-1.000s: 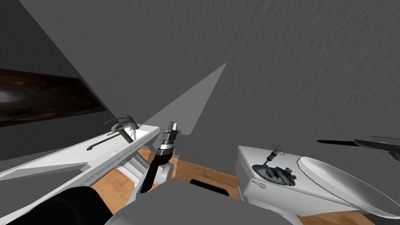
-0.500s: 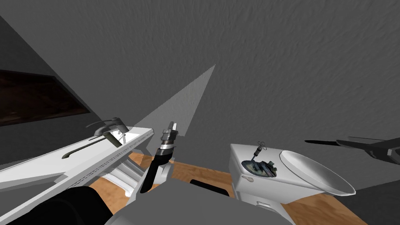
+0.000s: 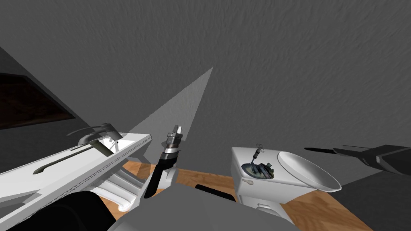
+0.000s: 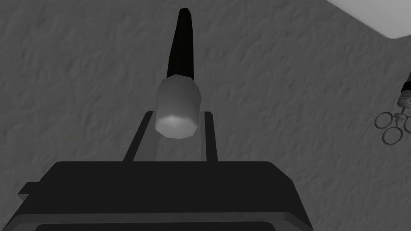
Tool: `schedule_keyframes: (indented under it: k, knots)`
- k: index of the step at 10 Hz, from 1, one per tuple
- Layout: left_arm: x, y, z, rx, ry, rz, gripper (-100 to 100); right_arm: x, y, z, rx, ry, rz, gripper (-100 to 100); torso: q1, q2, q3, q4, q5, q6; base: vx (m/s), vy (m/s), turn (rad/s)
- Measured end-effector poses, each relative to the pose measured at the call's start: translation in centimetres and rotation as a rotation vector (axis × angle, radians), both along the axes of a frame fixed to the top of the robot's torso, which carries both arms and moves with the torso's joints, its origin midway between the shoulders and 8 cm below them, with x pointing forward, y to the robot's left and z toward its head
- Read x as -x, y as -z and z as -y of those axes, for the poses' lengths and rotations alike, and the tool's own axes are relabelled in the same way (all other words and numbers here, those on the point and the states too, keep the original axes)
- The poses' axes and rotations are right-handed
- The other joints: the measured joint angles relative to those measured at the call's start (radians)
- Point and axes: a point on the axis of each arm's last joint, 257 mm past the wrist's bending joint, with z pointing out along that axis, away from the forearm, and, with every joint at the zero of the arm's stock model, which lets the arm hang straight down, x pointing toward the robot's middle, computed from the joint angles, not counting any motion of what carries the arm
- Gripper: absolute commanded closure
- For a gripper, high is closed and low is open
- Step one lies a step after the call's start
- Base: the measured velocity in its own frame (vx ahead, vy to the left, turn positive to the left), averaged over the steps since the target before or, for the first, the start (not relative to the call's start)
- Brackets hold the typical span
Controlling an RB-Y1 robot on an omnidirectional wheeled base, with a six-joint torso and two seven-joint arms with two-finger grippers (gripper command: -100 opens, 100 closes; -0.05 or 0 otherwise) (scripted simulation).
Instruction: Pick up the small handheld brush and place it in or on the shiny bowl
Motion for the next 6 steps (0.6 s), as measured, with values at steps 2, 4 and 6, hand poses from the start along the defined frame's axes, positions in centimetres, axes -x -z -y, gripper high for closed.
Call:
schedule_keyframes:
  k: [2, 4, 6]
  knots:
    - [0.0, 0.0, 0.0, 0.0, 0.0, 0.0, 0, 0.68, 1.74, -0.07, -0.013, 0.0, -0.043, -100, 0.001, 0.0, 0.0, 0.0, 0.0, -0.001, 0.013, -0.024, -0.012]
    - [0.0, 0.0, 0.01, 0.0, 0.0, 0.0, 0, 0.67, 1.73, -0.06, -0.012, 0.0, -0.042, -100, 0.005, 0.001, 0.001, 0.001, 0.002, -0.001, 0.0, 0.0, 0.0]
    - [0.0, 0.0, 0.01, 0.0, 0.0, 0.0, 0, 0.67, 1.73, -0.06, -0.012, 0.0, -0.042, -100, 0.006, 0.002, 0.001, 0.001, 0.002, -0.001, 0.0, 0.0, 0.0]
